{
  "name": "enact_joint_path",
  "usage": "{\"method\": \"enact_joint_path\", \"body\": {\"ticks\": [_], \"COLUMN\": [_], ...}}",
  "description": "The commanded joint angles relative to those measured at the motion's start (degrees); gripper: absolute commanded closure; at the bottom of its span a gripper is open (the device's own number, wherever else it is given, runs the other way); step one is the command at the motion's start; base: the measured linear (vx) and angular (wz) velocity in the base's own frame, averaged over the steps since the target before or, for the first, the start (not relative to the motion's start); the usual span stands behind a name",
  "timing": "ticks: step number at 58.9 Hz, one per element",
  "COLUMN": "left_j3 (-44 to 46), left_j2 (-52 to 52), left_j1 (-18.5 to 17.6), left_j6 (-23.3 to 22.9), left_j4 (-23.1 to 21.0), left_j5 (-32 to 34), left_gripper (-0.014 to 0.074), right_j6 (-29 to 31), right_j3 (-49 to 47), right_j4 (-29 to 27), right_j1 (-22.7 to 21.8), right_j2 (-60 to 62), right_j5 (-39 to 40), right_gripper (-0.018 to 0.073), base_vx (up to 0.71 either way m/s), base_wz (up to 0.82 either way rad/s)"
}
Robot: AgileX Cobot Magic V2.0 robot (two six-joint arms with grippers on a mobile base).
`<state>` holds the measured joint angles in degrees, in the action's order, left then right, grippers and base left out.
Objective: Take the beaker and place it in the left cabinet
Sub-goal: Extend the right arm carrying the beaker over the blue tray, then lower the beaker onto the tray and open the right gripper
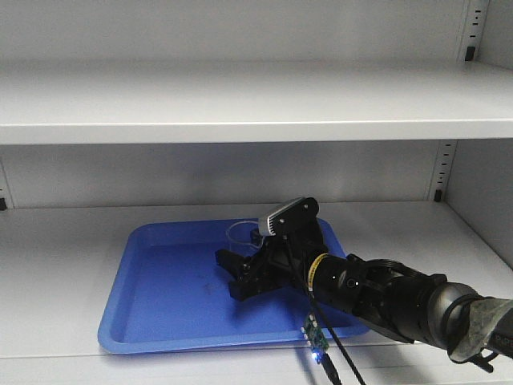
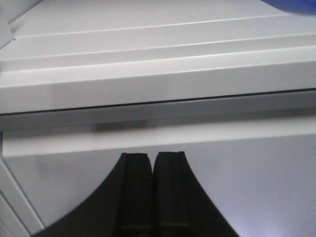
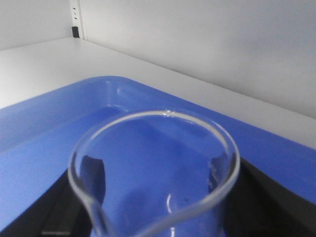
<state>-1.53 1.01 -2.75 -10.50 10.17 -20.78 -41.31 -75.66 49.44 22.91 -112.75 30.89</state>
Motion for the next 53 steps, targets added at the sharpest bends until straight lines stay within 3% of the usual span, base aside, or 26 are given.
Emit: {"method": "enact_joint_path", "body": {"ticks": [1, 8, 53], "left_j3": [0.9, 0.9, 0.9], "left_j2": [0.6, 0.6, 0.6], "left_j1": [-0.3, -0.3, -0.3], "left_j6": [-0.2, -0.2, -0.2], "left_j4": [0.2, 0.2, 0.2], "left_j5": [4.3, 4.3, 4.3], "left_gripper": [0.0593, 0.0593, 0.0593], "right_j6": [-0.1, -0.9, -0.9], "right_j3": [-1.8, -1.8, -1.8], "right_j4": [-2.2, -2.2, -2.2], "right_j1": [-0.1, -0.1, -0.2], "right_j2": [3.2, 3.2, 9.0], "right_j5": [2.4, 1.0, 1.9], "right_gripper": [-0.0039, -0.0073, -0.0032], "base_vx": [0.0, 0.0, 0.0], "base_wz": [0.0, 0.0, 0.0]}}
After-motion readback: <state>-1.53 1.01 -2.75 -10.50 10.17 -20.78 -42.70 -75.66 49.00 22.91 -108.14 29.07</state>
